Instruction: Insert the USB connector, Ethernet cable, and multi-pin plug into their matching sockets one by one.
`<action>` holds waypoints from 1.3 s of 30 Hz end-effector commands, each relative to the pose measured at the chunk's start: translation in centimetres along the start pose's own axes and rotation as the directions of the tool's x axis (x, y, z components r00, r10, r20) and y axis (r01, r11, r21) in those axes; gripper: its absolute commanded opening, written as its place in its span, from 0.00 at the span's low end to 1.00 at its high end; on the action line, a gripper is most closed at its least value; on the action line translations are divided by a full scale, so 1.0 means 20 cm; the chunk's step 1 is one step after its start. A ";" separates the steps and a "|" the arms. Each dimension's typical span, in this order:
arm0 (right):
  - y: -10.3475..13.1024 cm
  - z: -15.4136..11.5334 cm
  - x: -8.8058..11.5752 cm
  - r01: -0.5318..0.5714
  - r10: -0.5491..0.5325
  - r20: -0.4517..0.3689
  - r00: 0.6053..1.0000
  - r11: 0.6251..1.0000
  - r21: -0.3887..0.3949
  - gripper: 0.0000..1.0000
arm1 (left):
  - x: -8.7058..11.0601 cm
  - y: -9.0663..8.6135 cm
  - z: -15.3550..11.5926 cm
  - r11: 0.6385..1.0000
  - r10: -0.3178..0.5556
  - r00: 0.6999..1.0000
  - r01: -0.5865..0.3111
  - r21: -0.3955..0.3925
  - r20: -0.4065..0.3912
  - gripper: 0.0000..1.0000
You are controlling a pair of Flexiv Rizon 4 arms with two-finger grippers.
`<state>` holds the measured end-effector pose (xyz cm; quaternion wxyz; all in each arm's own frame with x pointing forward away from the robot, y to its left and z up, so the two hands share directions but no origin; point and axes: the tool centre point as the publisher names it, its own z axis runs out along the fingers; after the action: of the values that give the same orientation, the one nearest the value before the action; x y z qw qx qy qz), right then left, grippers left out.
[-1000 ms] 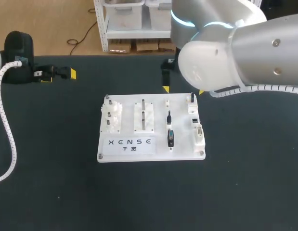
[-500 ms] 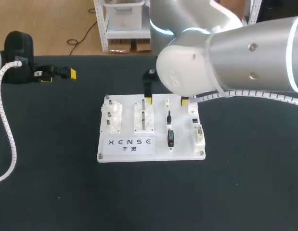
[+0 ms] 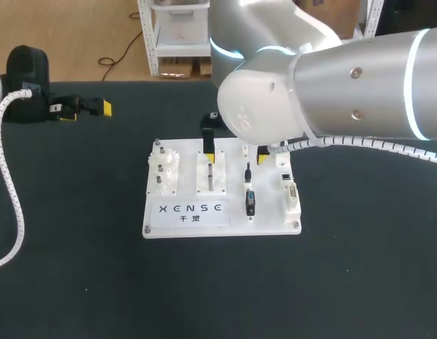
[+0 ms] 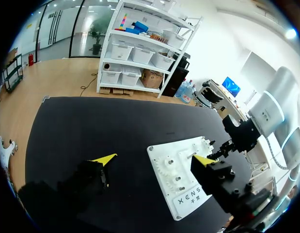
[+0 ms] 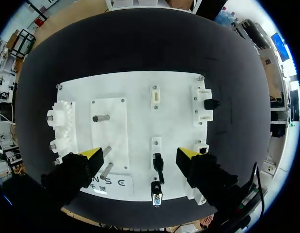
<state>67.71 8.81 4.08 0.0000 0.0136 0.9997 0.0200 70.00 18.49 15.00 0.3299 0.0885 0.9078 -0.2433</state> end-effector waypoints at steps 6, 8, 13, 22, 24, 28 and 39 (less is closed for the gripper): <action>-0.06 0.01 0.06 0.010 -0.010 -0.024 1.000 1.000 -0.007 1.00 | 0.00 0.00 0.00 1.000 0.000 1.000 0.000 0.000 0.000 1.00; -0.06 0.01 0.08 0.012 -0.012 -0.026 1.000 1.000 -0.002 1.00 | 0.00 0.00 0.00 1.000 0.000 1.000 0.000 0.000 0.000 1.00; -0.08 0.03 0.11 0.019 -0.018 -0.027 0.999 1.000 0.022 1.00 | 0.00 0.00 0.00 1.000 0.000 1.000 0.000 0.000 0.000 1.00; -0.11 0.07 0.11 0.019 -0.018 -0.021 1.000 0.998 0.057 1.00 | 0.00 0.00 0.00 1.000 0.000 1.000 0.000 0.000 0.000 1.00; -0.11 0.08 0.10 0.026 -0.025 -0.007 1.000 0.997 0.068 1.00 | 0.00 0.00 0.00 1.000 0.000 1.000 0.000 0.000 0.000 1.00; -0.14 0.08 0.08 0.022 -0.022 -0.003 1.000 0.997 0.069 1.00 | 0.00 0.00 0.00 1.000 0.000 1.000 0.000 0.000 0.000 1.00; -0.13 0.10 0.09 0.043 -0.042 -0.007 0.999 0.996 0.074 0.68 | 0.00 0.00 0.00 1.000 0.000 1.000 0.000 0.000 0.000 1.00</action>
<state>65.97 6.31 2.05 -0.0035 -0.0075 0.9998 -0.0180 70.00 18.49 15.00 0.3299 0.0885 0.9078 -0.2433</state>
